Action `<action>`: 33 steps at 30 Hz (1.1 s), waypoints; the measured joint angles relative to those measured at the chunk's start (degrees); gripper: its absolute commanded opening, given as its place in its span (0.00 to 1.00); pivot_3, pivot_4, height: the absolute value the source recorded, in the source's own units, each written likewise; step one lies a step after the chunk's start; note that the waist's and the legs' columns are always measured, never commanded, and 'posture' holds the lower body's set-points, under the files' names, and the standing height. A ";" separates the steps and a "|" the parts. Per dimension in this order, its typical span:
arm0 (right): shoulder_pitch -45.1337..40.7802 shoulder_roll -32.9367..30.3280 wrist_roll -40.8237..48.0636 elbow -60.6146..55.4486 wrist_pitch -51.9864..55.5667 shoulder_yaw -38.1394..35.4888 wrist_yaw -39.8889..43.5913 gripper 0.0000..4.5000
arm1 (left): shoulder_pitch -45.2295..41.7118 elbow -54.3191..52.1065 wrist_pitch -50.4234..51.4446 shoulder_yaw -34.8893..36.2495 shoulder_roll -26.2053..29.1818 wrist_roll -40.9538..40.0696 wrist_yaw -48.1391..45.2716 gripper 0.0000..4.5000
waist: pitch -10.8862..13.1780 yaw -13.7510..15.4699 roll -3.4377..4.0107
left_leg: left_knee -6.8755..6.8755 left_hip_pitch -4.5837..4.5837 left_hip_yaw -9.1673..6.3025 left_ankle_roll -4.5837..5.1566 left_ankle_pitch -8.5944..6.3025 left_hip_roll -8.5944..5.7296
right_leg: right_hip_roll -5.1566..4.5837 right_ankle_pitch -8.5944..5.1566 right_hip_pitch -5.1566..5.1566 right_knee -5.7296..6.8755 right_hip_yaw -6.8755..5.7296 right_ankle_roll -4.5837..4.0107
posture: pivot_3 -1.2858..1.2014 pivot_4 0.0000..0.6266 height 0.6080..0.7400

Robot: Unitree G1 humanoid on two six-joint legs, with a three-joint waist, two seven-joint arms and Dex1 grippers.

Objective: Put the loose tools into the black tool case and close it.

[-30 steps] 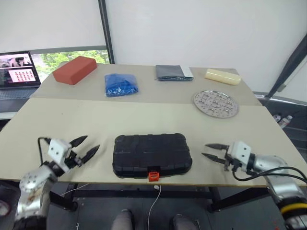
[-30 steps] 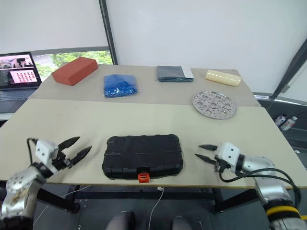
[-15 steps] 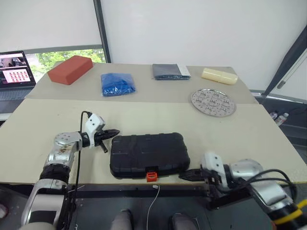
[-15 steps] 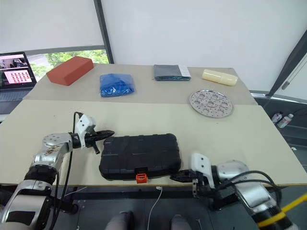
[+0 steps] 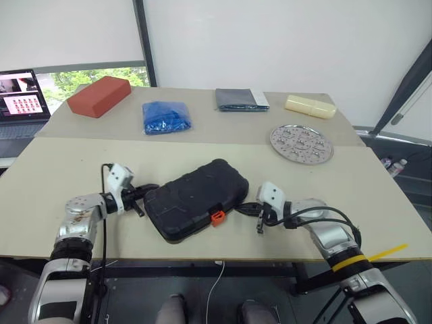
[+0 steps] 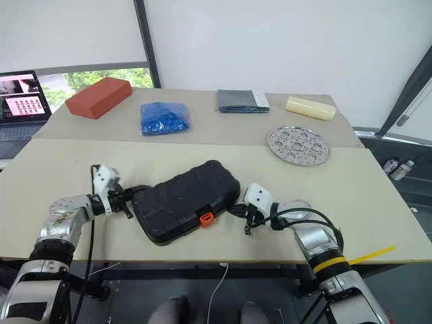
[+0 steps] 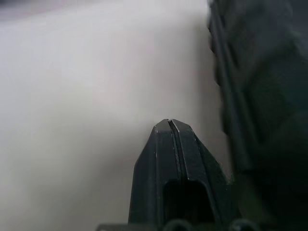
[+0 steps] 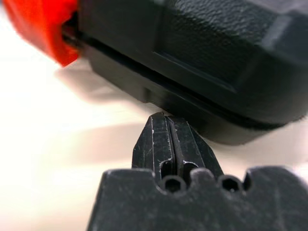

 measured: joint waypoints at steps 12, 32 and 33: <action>11.10 -2.54 6.90 -13.31 4.26 -1.57 9.78 0.00 | 2.40 -31.89 19.84 -14.96 -1.28 -1.45 -1.27 0.01 | 0.00 0.62 0.01 | 0.08 0.18 0.00 -0.03 -0.02 -0.01 | 0.03 -0.03 0.21 0.01 0.05 0.04 | 0.52 0.24 1.00; 4.98 6.88 -0.22 -10.21 7.64 3.38 0.88 0.00 | 6.21 -38.01 22.63 -18.52 -1.59 4.45 6.29 0.01 | -1.11 -0.45 0.91 | -0.14 1.17 -0.02 -0.45 -0.30 -0.02 | 0.01 -0.61 0.71 0.00 0.11 -0.17 | 0.52 0.24 1.00; 4.79 7.19 -0.20 -9.78 7.47 3.37 0.91 0.00 | 6.22 -38.01 22.73 -18.44 -1.59 4.45 6.33 0.01 | -1.11 -0.45 0.91 | -0.14 1.17 -0.02 -0.45 -0.30 -0.01 | 0.01 -0.61 0.71 0.00 0.11 -0.17 | 0.52 0.24 1.00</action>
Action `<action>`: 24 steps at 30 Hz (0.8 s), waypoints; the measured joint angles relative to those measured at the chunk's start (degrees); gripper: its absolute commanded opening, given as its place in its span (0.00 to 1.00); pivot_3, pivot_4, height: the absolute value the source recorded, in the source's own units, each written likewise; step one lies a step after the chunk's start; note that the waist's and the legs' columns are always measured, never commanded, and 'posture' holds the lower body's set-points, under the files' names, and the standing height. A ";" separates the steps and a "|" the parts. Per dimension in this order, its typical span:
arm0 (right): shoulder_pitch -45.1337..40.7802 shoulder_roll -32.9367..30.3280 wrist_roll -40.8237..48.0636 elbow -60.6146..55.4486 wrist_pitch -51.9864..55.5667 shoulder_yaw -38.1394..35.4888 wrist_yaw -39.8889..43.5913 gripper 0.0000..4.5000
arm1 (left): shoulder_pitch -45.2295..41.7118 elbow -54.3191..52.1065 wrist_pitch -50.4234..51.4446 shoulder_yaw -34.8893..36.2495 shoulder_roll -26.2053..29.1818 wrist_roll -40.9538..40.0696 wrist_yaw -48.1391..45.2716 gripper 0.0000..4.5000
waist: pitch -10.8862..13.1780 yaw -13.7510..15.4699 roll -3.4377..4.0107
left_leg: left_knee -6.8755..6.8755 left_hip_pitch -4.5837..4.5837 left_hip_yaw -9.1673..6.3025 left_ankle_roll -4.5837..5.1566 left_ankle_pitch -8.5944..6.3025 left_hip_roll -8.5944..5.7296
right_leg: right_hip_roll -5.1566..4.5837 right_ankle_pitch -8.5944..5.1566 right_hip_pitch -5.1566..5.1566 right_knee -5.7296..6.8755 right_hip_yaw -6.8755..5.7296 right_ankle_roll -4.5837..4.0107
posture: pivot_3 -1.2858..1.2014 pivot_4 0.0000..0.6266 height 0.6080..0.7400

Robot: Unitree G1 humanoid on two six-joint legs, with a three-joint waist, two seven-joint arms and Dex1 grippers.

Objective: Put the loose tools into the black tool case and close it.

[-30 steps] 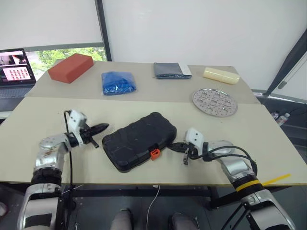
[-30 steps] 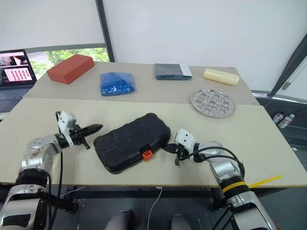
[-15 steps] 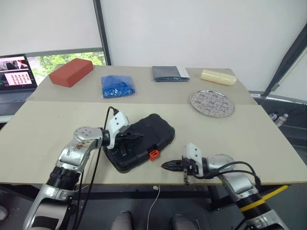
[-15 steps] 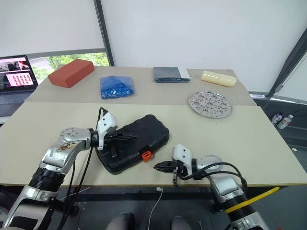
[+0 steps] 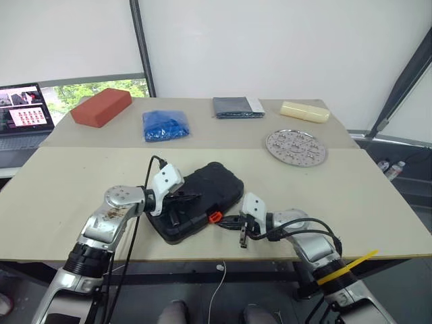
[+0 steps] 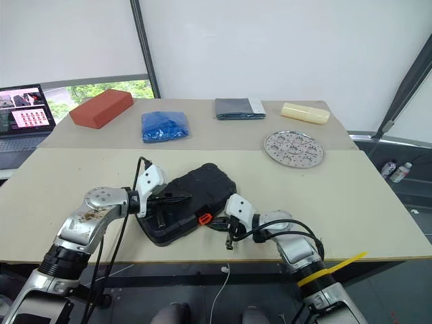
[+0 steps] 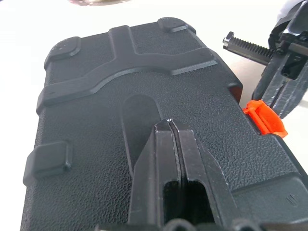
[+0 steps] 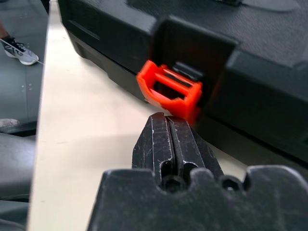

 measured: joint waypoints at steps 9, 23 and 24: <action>0.00 2.62 4.86 0.91 0.40 -3.23 1.24 0.00 | 0.19 0.17 0.23 0.95 0.25 0.00 0.12 0.01 | 0.02 -0.49 0.01 | -0.09 -0.05 0.00 0.01 0.01 0.01 | 0.03 0.04 0.04 0.04 0.04 -0.08 | 0.52 0.24 1.00; -0.30 2.37 7.16 -0.21 -1.06 -5.77 3.81 0.00 | -0.83 1.93 -0.25 0.24 -0.54 -0.01 -1.17 0.01 | -0.07 -0.09 0.06 | -0.19 0.11 0.02 0.02 -0.03 -0.02 | -0.01 -0.08 -0.02 -0.05 0.04 -0.08 | 0.52 0.24 1.00; 0.49 2.02 7.69 -0.85 -0.99 -5.87 4.53 0.00 | -0.81 2.02 -0.36 0.26 -0.53 -0.01 -1.19 0.01 | -0.07 -0.09 0.06 | -0.19 0.11 0.01 0.02 -0.03 -0.02 | -0.01 -0.08 -0.01 -0.05 0.04 -0.08 | 0.52 0.24 1.00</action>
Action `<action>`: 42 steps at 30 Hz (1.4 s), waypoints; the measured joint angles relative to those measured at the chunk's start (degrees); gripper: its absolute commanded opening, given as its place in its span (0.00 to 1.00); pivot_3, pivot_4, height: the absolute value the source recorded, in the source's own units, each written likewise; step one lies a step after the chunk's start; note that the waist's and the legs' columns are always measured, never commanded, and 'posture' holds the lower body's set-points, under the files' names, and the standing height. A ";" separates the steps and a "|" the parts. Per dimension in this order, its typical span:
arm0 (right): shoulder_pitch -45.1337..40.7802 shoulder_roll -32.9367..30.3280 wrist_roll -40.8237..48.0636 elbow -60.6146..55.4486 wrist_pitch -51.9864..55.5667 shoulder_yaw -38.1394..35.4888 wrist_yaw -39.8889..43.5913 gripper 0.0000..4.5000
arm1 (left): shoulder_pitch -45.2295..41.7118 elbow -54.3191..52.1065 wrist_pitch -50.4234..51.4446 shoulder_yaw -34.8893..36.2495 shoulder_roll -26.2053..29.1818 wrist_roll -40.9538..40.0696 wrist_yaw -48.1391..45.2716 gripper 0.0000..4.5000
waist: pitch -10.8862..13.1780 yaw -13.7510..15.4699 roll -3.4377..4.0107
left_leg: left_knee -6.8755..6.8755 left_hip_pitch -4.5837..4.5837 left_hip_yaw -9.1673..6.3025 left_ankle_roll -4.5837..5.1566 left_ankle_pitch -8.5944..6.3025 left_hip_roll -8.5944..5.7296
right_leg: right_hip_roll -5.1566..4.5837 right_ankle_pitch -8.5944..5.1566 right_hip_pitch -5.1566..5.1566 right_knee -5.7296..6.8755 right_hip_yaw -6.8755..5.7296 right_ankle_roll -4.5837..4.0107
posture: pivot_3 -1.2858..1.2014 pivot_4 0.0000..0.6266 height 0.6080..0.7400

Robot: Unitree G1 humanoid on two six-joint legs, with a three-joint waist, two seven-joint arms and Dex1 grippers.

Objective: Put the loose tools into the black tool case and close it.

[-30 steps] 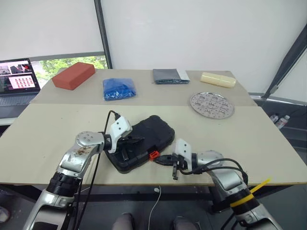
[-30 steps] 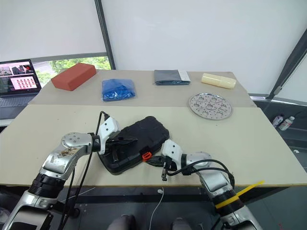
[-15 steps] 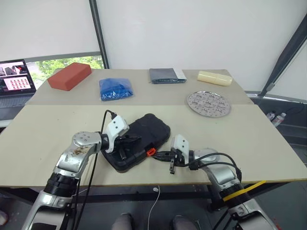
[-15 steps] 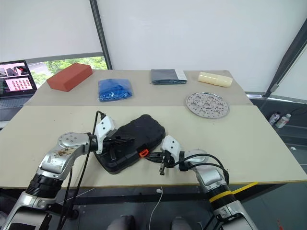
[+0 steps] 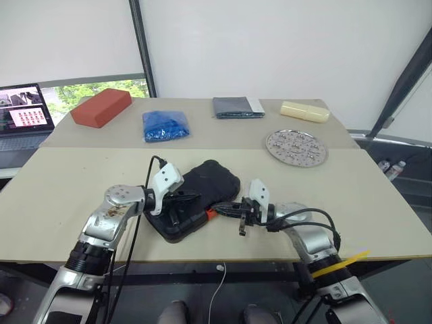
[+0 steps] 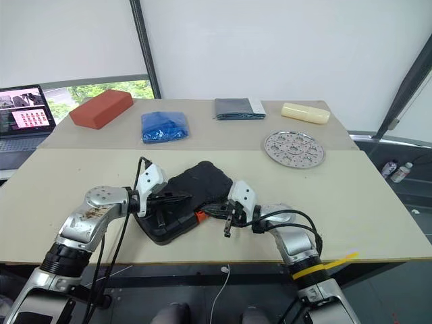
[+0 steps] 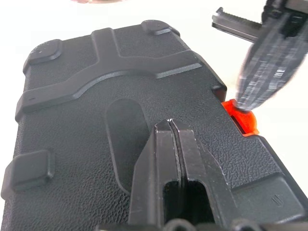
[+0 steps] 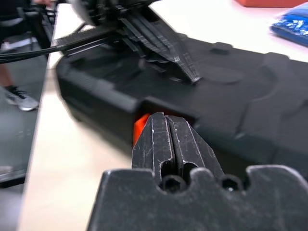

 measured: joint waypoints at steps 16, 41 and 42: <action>-2.50 4.53 -5.93 10.27 0.04 3.00 -5.22 0.00 | 1.03 0.07 -1.72 0.78 0.51 0.07 -0.04 0.01 | -0.01 -0.17 0.01 | -0.26 0.17 0.00 -0.03 -0.02 0.00 | 0.01 -0.03 -0.05 -0.01 0.00 -0.09 | 0.52 0.24 1.00; 3.52 -17.00 2.20 10.11 -21.12 -13.74 14.42 0.92 | 44.29 -6.09 -18.51 36.06 10.45 -6.17 1.12 1.00 | 0.81 -1.37 -0.51 | -0.71 -0.15 0.19 -0.21 -0.32 -0.08 | -0.22 -0.56 -0.33 -0.31 0.07 -0.20 | 0.52 0.24 1.00; 2.96 -17.28 2.59 11.88 -21.28 -13.97 15.23 0.96 | 46.23 -6.05 -19.13 37.03 10.05 -6.04 1.35 1.00 | 0.92 -1.28 -0.63 | -0.70 -0.15 0.22 -0.23 -0.33 -0.06 | -0.33 -0.55 -0.49 -0.31 -0.05 -0.21 | 0.52 0.24 1.00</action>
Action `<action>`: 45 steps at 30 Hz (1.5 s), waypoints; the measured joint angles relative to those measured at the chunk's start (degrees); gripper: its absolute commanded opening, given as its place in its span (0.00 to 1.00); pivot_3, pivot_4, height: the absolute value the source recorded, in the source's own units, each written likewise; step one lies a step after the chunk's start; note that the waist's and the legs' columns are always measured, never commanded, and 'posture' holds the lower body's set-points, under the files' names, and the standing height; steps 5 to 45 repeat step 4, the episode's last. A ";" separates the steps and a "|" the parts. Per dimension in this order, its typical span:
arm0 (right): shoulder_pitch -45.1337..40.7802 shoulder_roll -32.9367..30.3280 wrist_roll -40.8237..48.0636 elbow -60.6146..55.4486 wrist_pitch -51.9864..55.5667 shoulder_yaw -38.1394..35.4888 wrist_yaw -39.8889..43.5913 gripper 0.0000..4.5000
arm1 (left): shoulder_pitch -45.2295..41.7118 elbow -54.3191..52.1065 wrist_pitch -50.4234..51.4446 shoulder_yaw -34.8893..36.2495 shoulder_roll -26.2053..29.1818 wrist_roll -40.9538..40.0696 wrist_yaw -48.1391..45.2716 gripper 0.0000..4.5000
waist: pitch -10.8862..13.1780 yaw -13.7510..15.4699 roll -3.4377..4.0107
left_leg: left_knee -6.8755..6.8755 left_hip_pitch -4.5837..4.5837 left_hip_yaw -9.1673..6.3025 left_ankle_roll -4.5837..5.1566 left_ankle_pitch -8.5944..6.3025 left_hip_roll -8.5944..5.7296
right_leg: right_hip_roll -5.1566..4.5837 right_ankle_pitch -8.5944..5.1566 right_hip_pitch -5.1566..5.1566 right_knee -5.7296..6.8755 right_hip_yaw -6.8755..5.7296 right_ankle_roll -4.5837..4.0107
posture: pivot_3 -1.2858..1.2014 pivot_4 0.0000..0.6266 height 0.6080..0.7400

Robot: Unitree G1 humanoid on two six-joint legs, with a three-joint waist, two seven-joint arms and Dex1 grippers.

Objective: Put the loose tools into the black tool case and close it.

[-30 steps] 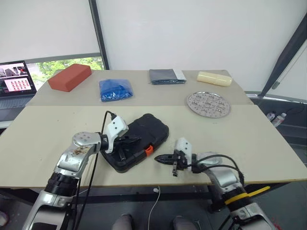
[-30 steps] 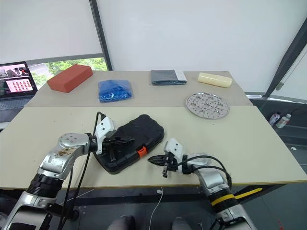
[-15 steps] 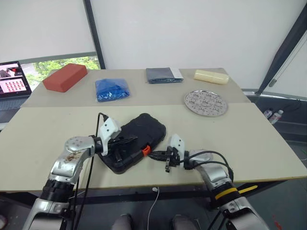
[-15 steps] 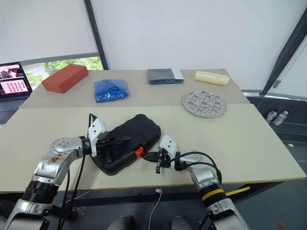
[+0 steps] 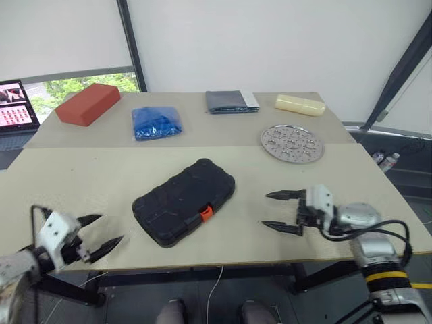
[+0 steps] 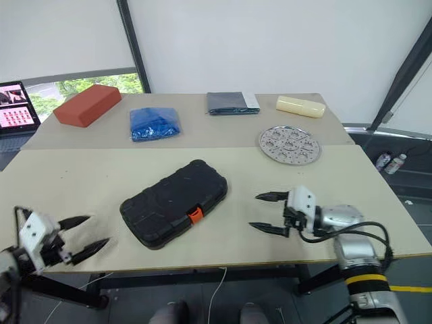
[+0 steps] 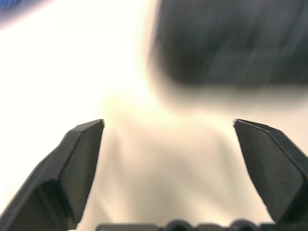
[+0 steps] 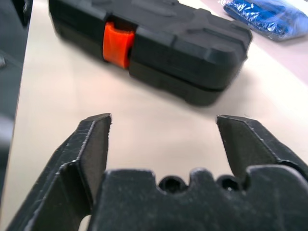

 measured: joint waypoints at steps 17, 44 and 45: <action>-2.18 -0.79 0.82 4.67 -2.43 -0.98 1.84 0.99 | 3.38 -0.06 -2.27 1.83 -1.43 0.35 1.23 1.00 | 0.16 0.61 -0.22 | 0.00 -0.02 0.27 -0.09 -0.06 -0.05 | -0.41 0.05 -0.11 0.01 -0.21 -0.08 | 0.52 0.24 1.00; -2.18 -0.79 0.82 4.67 -2.43 -0.98 1.84 0.99 | 3.38 -0.06 -2.27 1.83 -1.43 0.35 1.23 1.00 | 0.16 0.61 -0.22 | 0.00 -0.02 0.27 -0.09 -0.06 -0.05 | -0.41 0.05 -0.11 0.01 -0.21 -0.08 | 0.52 0.24 1.00; -2.18 -0.79 0.82 4.67 -2.43 -0.98 1.84 0.99 | 3.38 -0.06 -2.27 1.83 -1.43 0.35 1.23 1.00 | 0.16 0.61 -0.22 | 0.00 -0.02 0.27 -0.09 -0.06 -0.05 | -0.41 0.05 -0.11 0.01 -0.21 -0.08 | 0.52 0.24 1.00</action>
